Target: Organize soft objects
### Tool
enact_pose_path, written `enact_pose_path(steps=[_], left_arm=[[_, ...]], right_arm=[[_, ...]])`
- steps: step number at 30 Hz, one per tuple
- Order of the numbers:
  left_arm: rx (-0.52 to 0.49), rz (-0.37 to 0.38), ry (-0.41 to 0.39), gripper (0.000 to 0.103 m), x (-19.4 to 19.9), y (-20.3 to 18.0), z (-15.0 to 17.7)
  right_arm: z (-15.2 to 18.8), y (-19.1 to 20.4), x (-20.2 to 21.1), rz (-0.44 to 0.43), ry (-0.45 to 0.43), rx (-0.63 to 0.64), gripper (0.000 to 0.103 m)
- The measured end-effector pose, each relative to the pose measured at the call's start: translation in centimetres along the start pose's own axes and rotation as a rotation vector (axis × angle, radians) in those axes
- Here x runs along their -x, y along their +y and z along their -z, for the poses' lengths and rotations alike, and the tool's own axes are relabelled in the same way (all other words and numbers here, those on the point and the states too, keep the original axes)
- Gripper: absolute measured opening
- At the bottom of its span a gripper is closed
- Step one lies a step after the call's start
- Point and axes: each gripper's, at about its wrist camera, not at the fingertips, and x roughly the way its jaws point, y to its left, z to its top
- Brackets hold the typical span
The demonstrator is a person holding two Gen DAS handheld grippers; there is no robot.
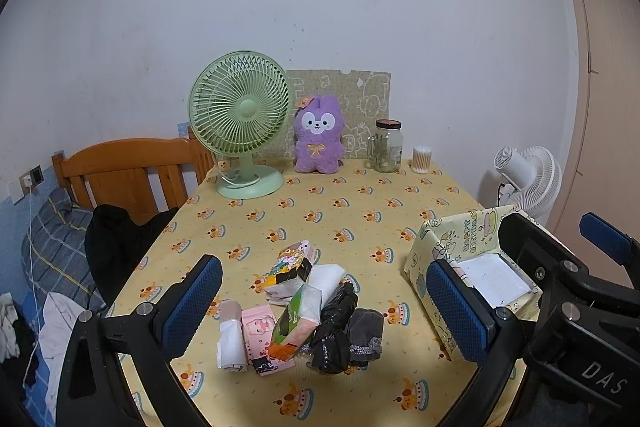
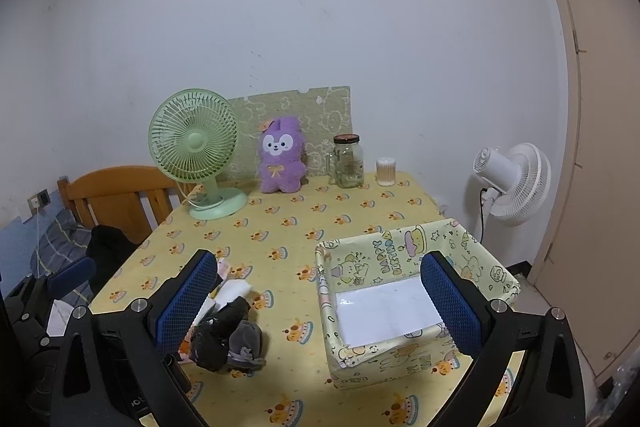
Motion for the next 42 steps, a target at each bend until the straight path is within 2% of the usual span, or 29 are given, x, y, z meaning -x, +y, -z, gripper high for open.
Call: enact_pose_path(steps=[19, 39, 42], left_arm=[[-0.003, -0.008, -0.005, 0.103, -0.3, 0.1, 0.1], [-0.015, -0.002, -0.026, 0.102, 1.1, 0.1, 0.4], [-0.017, -0.021, -0.035, 0.102, 1.2, 0.3, 0.4]], right_arm=[[0.2, 0.2, 0.4, -0.006, -0.001, 0.003, 0.103], [0.1, 0.7, 0.6, -0.012, 0.000, -0.012, 0.103], [0.1, 1.0, 0.5, -0.012, 0.002, -0.011, 0.103]])
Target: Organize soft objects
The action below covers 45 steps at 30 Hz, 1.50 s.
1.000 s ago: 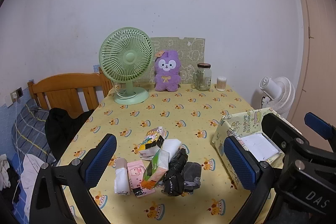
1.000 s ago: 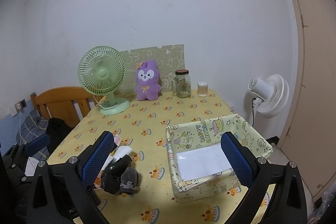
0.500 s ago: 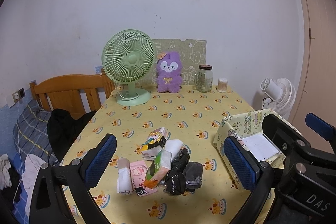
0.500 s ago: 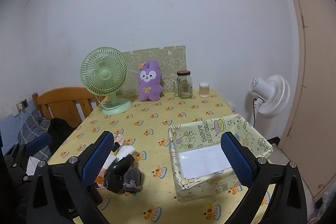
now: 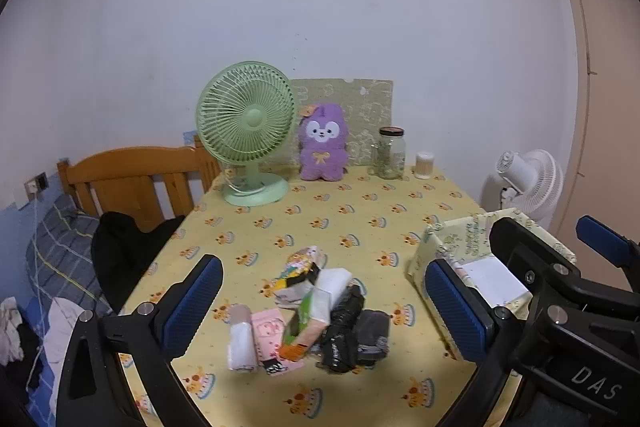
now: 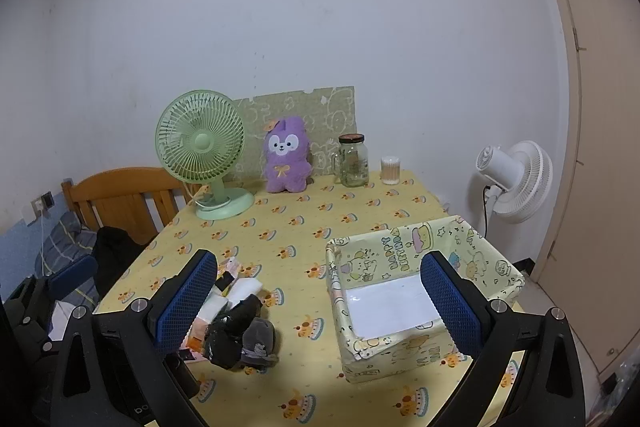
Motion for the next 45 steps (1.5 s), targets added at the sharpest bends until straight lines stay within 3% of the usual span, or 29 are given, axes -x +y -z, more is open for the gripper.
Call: enact_pose_path(steps=[25, 45], left_arm=[[0.036, -0.004, 0.074, 0.091, -3.1, 2.5, 1.7], [0.050, -0.004, 0.226, 0.085, -7.8, 4.9, 5.9]], right_arm=[[2.1, 2.5, -3.7, -0.007, 0.065, -0.017, 0.102], [6.1, 5.4, -9.0, -0.048, 0.211, 0.022, 0.093]])
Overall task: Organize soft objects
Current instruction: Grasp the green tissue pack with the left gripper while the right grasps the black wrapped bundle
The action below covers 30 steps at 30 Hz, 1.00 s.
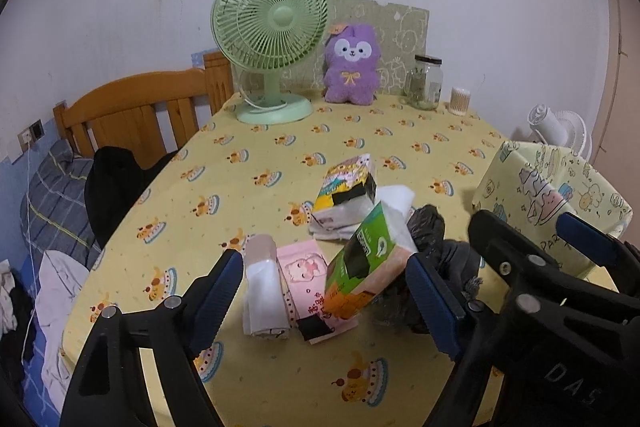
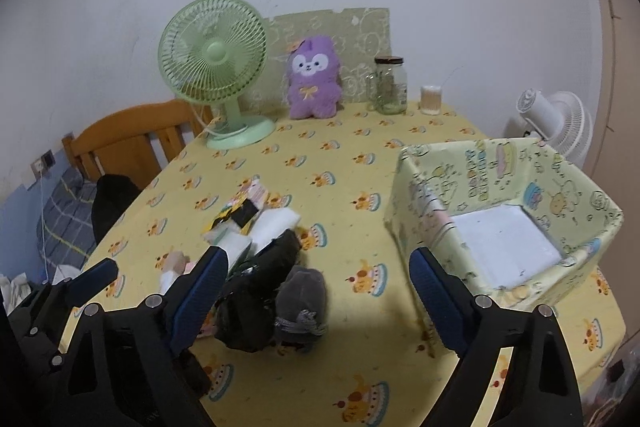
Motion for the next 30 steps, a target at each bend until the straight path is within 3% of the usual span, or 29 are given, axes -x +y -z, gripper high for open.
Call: enact_pose_path(steps=[9, 12, 17, 20, 27, 30], left_arm=[[-0.013, 0.003, 0.036, 0.083, -1.8, -0.2, 0.7], [-0.017, 0.026, 0.044, 0.073, -2.6, -0.4, 0.7], [-0.029, 0.075, 0.065, 0.039, -3.7, -1.0, 0.7], [-0.025, 0.102, 0.078, 0.025, -4.3, -1.3, 0.7], [-0.022, 0.112, 0.070, 0.018, -4.2, -1.4, 0.4], [-0.012, 0.119, 0.079, 0.018, -4.4, -1.1, 0.4]], right_arm=[[0.6, 1.1, -2.6, -0.028, 0.085, 0.031, 0.080], [0.7, 1.3, -3.3, -0.027, 0.094, 0.037, 0.079], [0.7, 1.0, -4.0, -0.018, 0.111, 0.026, 0.079], [0.7, 0.7, -4.2, -0.011, 0.113, 0.020, 0.079], [0.4, 0.6, -4.9, -0.031, 0.123, 0.012, 0.079], [0.3, 0.9, -5.7, -0.066, 0.151, 0.015, 0.063]])
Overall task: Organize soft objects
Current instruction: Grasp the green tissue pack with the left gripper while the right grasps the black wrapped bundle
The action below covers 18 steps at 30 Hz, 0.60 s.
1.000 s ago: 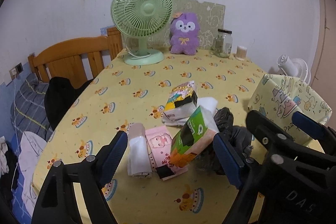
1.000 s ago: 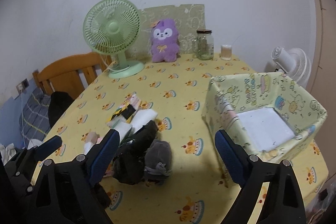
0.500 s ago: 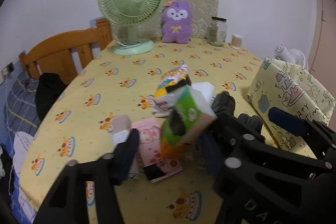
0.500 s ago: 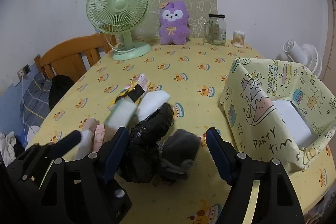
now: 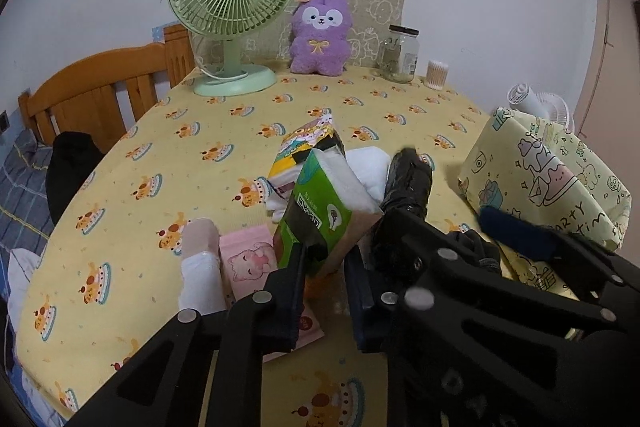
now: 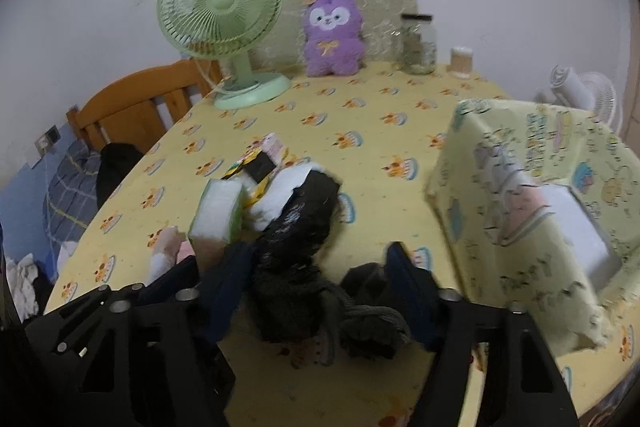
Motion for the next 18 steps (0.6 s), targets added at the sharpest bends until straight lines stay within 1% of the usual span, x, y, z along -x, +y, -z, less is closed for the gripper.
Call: enact_pose_path(steps=[2, 3, 5, 7, 11, 18], left_arm=[[0.003, 0.011, 0.008, 0.017, -0.2, 0.1, 0.0], [0.005, 0.016, 0.009, 0.017, -0.2, 0.1, 0.0], [0.007, 0.023, 0.011, 0.016, -0.2, 0.2, 0.0], [0.007, 0.023, 0.004, 0.015, -0.1, 0.3, 0.0], [0.009, 0.028, 0.001, 0.013, 0.0, 0.3, 0.0], [-0.003, 0.028, -0.028, 0.011, 1.4, -0.3, -0.3]], right_arm=[[-0.1, 0.0, -0.6, -0.023, 0.020, 0.003, 0.048], [-0.1, 0.1, -0.7, -0.034, 0.021, 0.006, 0.043], [-0.1, 0.2, -0.8, -0.042, 0.024, 0.012, 0.027], [-0.1, 0.3, -0.9, -0.061, 0.035, 0.012, 0.016], [-0.2, 0.4, -0.7, -0.068, 0.034, 0.005, 0.014], [-0.4, 0.2, 1.1, -0.053, -0.006, 0.010, 0.012]])
